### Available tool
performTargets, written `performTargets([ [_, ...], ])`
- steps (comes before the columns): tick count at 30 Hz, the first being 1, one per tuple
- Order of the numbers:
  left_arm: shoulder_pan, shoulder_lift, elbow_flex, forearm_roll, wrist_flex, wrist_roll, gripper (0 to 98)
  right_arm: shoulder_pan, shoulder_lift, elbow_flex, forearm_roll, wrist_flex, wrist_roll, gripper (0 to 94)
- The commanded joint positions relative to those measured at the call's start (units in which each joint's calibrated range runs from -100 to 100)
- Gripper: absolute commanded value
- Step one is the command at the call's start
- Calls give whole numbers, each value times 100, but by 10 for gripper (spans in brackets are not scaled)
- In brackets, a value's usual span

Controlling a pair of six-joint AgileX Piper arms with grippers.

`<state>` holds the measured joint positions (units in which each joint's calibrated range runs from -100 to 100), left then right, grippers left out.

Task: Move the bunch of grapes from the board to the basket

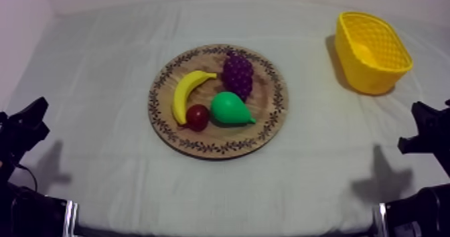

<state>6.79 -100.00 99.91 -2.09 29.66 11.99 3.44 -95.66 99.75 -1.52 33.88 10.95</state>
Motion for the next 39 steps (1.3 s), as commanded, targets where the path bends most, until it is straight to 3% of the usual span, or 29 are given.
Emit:
performTargets([
  [1, -2, 0, -2, 1, 0, 0, 1, 1, -1, 2, -1, -1, -3, 5],
  [12, -2, 0, -2, 1, 0, 0, 1, 1, -1, 2, -1, -1, 3, 6],
  [18, -2, 0, -2, 1, 0, 0, 1, 1, -1, 2, -1, -1, 248, 9],
  [27, -2, 0, -2, 1, 0, 0, 1, 106, -6, 2, -3, -3, -66, 5],
  [39, -2, 0, -2, 1, 0, 0, 1, -13, 97, -136, -102, 8, 65, 2],
])
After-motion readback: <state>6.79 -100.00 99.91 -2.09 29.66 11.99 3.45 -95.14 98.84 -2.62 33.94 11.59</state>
